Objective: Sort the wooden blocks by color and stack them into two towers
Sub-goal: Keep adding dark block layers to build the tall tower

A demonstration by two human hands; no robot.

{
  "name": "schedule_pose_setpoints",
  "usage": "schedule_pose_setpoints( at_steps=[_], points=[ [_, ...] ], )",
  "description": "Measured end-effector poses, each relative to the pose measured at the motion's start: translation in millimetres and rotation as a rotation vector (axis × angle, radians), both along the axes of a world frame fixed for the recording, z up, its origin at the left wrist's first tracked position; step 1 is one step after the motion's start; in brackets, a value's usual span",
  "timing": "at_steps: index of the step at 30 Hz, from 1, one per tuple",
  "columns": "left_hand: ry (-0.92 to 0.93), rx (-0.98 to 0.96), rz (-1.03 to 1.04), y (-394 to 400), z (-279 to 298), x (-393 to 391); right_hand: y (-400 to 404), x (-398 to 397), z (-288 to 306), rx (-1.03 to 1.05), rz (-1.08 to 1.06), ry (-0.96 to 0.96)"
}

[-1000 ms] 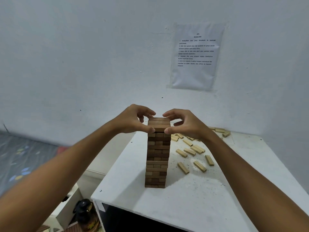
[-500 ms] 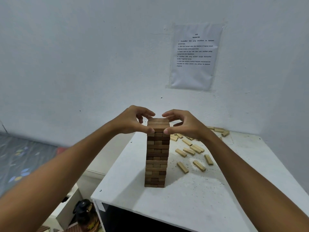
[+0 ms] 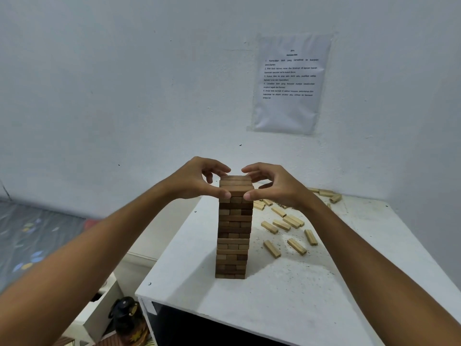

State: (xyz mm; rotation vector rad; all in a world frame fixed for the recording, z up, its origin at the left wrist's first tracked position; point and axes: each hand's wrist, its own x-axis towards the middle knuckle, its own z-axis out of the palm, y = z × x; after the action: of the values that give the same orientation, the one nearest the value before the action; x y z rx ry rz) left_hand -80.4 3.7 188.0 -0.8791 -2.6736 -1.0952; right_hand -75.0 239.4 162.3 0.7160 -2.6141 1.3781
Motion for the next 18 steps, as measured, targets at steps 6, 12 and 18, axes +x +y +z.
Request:
schedule_pose_setpoints(
  at_steps=[6, 12, 18],
  points=[
    [-0.025, 0.002, 0.013, -1.7, -1.5, 0.7, -0.4, 1.0, 0.3, -0.005, 0.002, -0.006],
    [-0.086, 0.016, 0.083, -3.4, -14.9, 5.2, -0.8, 5.4, -0.2, -0.035, 0.008, -0.02],
    [-0.171, 0.007, 0.117, 0.2, -38.6, 22.5, 1.1, 9.5, -8.5, -0.009, -0.024, -0.098]
  ],
)
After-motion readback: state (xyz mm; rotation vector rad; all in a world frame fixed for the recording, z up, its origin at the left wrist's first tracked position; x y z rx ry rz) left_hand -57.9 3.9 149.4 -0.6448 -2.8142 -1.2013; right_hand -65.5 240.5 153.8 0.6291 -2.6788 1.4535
